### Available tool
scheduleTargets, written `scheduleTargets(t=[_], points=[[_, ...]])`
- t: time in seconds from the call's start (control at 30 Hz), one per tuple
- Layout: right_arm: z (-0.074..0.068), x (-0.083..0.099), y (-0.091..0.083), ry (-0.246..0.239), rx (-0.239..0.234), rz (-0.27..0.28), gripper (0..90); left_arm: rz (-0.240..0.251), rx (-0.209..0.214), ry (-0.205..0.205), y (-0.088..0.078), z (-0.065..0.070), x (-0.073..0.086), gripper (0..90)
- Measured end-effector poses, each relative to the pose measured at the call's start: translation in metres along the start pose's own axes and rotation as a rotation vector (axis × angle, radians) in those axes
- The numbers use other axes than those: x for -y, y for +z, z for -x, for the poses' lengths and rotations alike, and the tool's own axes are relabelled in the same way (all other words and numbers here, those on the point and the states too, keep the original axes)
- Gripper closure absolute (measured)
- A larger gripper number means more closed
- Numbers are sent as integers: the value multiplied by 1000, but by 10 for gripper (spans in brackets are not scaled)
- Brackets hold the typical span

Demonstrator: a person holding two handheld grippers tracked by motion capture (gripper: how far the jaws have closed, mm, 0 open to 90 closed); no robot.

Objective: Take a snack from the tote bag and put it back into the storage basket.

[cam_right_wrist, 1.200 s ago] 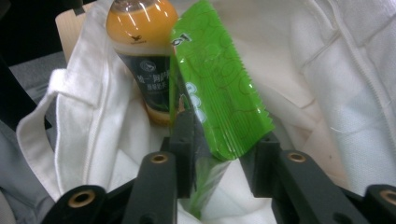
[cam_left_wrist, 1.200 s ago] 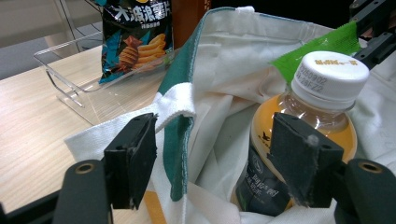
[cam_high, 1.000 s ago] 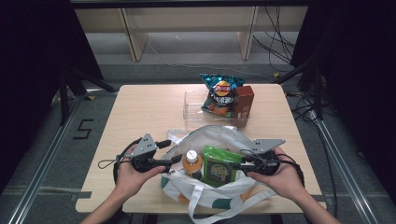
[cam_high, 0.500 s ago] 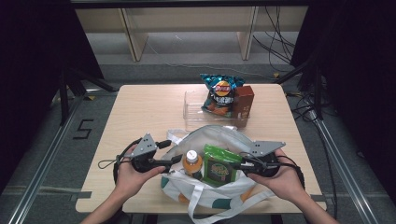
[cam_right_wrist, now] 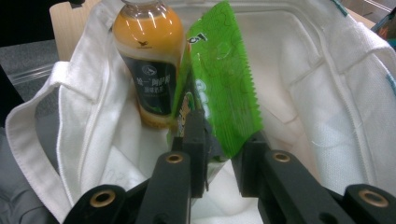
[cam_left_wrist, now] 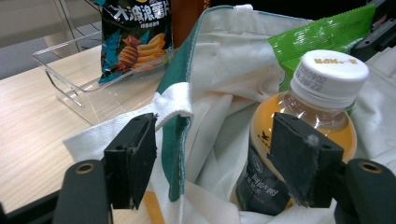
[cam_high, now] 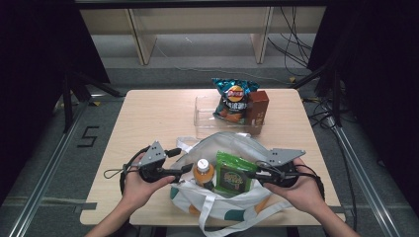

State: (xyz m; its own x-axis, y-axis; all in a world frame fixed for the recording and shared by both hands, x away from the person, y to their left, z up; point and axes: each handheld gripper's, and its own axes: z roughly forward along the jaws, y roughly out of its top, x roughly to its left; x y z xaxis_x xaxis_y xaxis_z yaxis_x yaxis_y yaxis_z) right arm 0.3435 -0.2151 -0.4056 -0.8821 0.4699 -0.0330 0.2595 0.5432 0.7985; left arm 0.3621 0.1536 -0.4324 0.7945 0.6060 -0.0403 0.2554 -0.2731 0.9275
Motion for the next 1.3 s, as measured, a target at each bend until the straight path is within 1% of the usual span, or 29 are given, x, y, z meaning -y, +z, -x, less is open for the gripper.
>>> scheduleTargets(t=[0.13,0.17,0.2,0.23,0.27,0.3,0.37,0.4,0.47,0.5,0.53,0.57,0.6,0.63,0.67,0.7,0.77,0.8,0.87,0.9,1.0,1.03,1.07,1.1,1.13,1.2,1.23,1.27,1.3], points=[[0,-1,-2,3,5,13,785,1,0,-1,0,0,0,312],[1,-1,-3,-16,5,11,786,1,0,-1,0,0,0,312],[1,-1,-3,-6,4,12,786,0,0,-1,0,0,0,311],[1,-2,-3,-15,12,28,786,0,0,-1,0,0,0,312],[0,-2,-5,5,17,18,786,0,0,-1,0,0,0,311],[1,-2,-5,-9,8,26,786,0,1,-2,0,0,0,312],[2,-3,-6,-15,14,25,787,0,3,-1,1,0,0,311],[0,-2,-7,6,12,17,788,0,4,6,1,0,0,312],[1,-3,-7,-5,22,30,789,1,3,-3,1,0,0,312],[-1,-3,-7,8,16,24,790,1,2,-1,0,0,0,311],[0,-3,-7,4,17,34,791,1,0,-6,1,0,0,312],[-1,-3,-8,19,16,27,791,2,0,-7,1,0,0,312],[1,-4,-7,-3,18,41,791,2,1,-7,1,0,0,311],[1,-5,-8,-6,19,42,791,2,1,-7,1,0,0,311],[1,-5,-10,4,29,44,791,1,1,-7,1,0,0,311],[1,-6,-10,3,16,41,791,1,1,-6,1,0,0,311],[2,-7,-11,-2,28,61,792,1,3,-1,1,0,0,311],[2,-8,-12,-4,25,55,792,1,4,5,1,0,0,311],[3,-8,-13,1,35,65,793,1,0,-3,1,0,0,311],[1,-8,-14,23,32,58,793,1,0,-5,1,0,0,312],[3,-9,-14,0,37,83,793,2,-1,-6,1,0,0,311],[2,-8,-15,18,45,80,793,2,-1,-6,1,0,0,312],[4,-9,-17,10,40,72,793,2,-1,-6,1,0,0,312],[4,-10,-17,2,40,81,793,2,-1,-6,0,0,0,311],[4,-10,-17,11,42,80,793,2,-2,-5,0,0,0,311],[6,-11,-18,-6,42,85,793,3,-2,-5,0,0,0,312],[5,-11,-18,3,44,99,793,3,-2,-4,0,0,0,311],[4,-12,-19,21,52,97,793,3,-3,-4,0,0,0,312],[6,-12,-20,1,46,97,793,3,-3,-4,0,0,0,311]])
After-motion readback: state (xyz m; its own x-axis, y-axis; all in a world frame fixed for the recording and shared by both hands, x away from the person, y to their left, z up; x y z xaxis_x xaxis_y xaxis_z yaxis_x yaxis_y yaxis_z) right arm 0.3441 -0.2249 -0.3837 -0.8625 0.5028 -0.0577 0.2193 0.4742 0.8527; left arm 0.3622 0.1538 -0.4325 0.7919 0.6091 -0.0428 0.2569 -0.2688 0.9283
